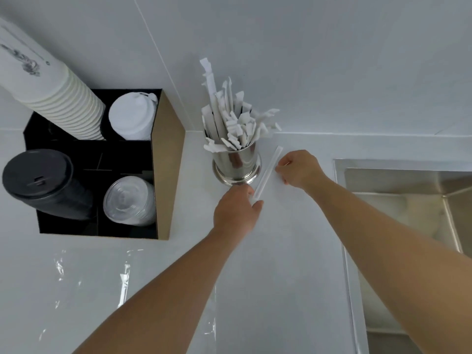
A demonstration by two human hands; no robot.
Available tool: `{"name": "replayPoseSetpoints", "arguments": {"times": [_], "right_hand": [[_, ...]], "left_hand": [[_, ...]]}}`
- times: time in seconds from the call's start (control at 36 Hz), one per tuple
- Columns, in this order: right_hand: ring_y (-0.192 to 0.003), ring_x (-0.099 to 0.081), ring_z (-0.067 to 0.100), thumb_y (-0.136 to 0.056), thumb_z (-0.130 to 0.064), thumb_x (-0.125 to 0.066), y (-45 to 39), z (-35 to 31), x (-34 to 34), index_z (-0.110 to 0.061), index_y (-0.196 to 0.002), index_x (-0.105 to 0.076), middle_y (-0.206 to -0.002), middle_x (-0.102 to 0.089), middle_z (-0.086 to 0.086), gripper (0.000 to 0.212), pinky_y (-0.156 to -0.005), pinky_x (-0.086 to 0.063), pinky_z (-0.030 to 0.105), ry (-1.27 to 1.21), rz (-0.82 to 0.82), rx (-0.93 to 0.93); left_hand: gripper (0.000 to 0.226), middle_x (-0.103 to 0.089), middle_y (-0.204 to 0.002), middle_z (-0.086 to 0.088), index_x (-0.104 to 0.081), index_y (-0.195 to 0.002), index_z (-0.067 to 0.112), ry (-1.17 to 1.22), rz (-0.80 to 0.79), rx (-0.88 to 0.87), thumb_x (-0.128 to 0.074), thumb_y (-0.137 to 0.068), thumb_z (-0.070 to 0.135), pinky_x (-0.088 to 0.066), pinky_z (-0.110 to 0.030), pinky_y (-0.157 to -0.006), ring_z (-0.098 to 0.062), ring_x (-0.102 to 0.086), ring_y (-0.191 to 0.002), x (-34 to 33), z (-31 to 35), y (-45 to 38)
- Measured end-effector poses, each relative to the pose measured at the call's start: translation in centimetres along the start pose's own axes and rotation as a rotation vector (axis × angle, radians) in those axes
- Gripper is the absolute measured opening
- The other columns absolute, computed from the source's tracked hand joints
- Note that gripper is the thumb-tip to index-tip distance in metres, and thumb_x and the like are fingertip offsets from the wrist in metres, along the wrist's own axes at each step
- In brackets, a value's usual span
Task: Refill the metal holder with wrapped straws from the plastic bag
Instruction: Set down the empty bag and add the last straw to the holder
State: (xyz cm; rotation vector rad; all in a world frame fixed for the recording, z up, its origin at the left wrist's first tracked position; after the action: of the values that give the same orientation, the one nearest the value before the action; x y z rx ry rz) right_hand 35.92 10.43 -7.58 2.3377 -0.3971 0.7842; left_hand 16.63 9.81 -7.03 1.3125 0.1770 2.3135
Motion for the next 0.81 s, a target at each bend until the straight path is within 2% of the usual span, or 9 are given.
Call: {"name": "replayPoseSetpoints", "arguments": {"times": [0.11,0.22,0.33,0.44,0.56,0.64,0.69,0.75,0.81], "right_hand": [[-0.075,-0.067,0.025,-0.079,-0.017,-0.059,-0.4,0.0,0.1,-0.009,-0.069,-0.068,-0.073,-0.072,0.010,0.015,-0.058,-0.048,0.026,0.025,0.020,-0.022],[-0.073,-0.071,0.031,-0.078,-0.013,-0.057,-0.6,0.0,0.0,0.004,-0.078,-0.071,-0.075,-0.074,0.019,0.022,-0.069,-0.058,0.035,0.025,0.031,-0.031],[-0.071,-0.072,0.030,-0.078,-0.014,-0.060,-0.8,0.3,-0.2,0.002,-0.079,-0.071,-0.072,-0.074,0.017,0.020,-0.070,-0.060,0.036,0.009,0.034,-0.064],[-0.065,-0.072,0.025,-0.077,-0.018,-0.067,-1.0,0.4,-0.4,-0.004,-0.077,-0.070,-0.065,-0.073,0.011,0.015,-0.060,-0.055,0.026,-0.017,0.041,-0.098],[-0.058,-0.070,0.021,-0.074,-0.018,-0.068,-1.1,0.8,-0.4,-0.007,-0.070,-0.069,-0.058,-0.071,0.008,0.011,-0.054,-0.052,0.024,-0.055,0.057,-0.111],[-0.061,-0.072,0.025,-0.072,-0.013,-0.067,-1.1,1.5,-0.4,-0.008,-0.063,-0.066,-0.056,-0.071,0.009,0.010,-0.064,-0.060,0.034,-0.164,0.069,-0.136],[-0.062,-0.072,0.028,-0.072,-0.006,-0.070,-1.0,2.3,-0.5,-0.001,-0.068,-0.066,-0.064,-0.073,0.015,0.008,-0.068,-0.062,0.042,-0.319,0.064,-0.169],[-0.061,-0.071,0.027,-0.073,0.000,-0.072,-0.5,2.7,-0.7,0.007,-0.081,-0.066,-0.079,-0.073,0.023,0.012,-0.065,-0.063,0.041,-0.498,0.035,-0.190],[-0.065,-0.071,0.025,-0.075,0.002,-0.073,0.2,2.6,-0.8,0.007,-0.086,-0.067,-0.086,-0.072,0.025,0.014,-0.063,-0.063,0.036,-0.617,0.004,-0.170]], "left_hand": [[0.018,-0.055,-0.093,0.002,-0.056,-0.091,0.019,-0.036,-0.003,0.042,-0.062,-0.086,0.035,-0.041,-0.031,-0.072,-0.023,-0.055,-0.093,-0.2,1.0,-1.8],[0.020,-0.065,-0.102,-0.002,-0.063,-0.102,0.017,-0.032,-0.009,0.083,-0.063,-0.086,0.027,-0.043,-0.030,-0.072,-0.024,-0.059,-0.096,-0.5,1.2,-2.7],[0.019,-0.071,-0.099,-0.006,-0.071,-0.099,0.017,0.014,-0.042,0.166,-0.060,-0.084,0.017,-0.052,-0.032,-0.075,-0.028,-0.065,-0.093,-1.1,1.2,-2.9],[0.020,-0.070,-0.100,-0.010,-0.070,-0.098,0.011,-0.013,-0.093,0.175,-0.056,-0.083,0.013,-0.048,-0.031,-0.069,-0.030,-0.065,-0.092,-2.0,1.5,-2.9],[0.019,-0.068,-0.103,-0.010,-0.068,-0.097,0.010,-0.012,-0.114,0.167,-0.054,-0.085,0.013,-0.042,-0.029,-0.068,-0.029,-0.063,-0.093,-2.3,1.4,-2.8],[0.019,-0.067,-0.104,-0.006,-0.067,-0.100,0.013,0.004,-0.114,0.170,-0.055,-0.086,0.015,-0.043,-0.028,-0.070,-0.026,-0.062,-0.095,-2.2,1.2,-2.4],[0.015,-0.067,-0.102,-0.004,-0.067,-0.097,0.015,0.024,-0.110,0.160,-0.055,-0.087,0.017,-0.048,-0.029,-0.072,-0.024,-0.063,-0.094,-2.2,1.2,-2.0],[0.010,-0.067,-0.098,-0.002,-0.065,-0.092,0.017,0.049,-0.102,0.147,-0.056,-0.088,0.019,-0.052,-0.031,-0.074,-0.022,-0.063,-0.090,-2.1,1.2,-1.4],[0.007,-0.067,-0.092,0.000,-0.063,-0.088,0.020,0.081,-0.085,0.141,-0.056,-0.089,0.020,-0.054,-0.033,-0.073,-0.021,-0.064,-0.086,-1.8,1.2,-0.7]]}}
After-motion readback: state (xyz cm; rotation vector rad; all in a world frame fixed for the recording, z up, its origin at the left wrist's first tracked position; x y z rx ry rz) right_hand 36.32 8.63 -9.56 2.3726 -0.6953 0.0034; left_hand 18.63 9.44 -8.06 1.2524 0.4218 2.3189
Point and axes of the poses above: each hand's wrist, its own y-axis away from the middle knuckle, its own x-axis out of the back of the hand, z = x × y, the point moved 9 cm from there along -y, towards the middle knuckle
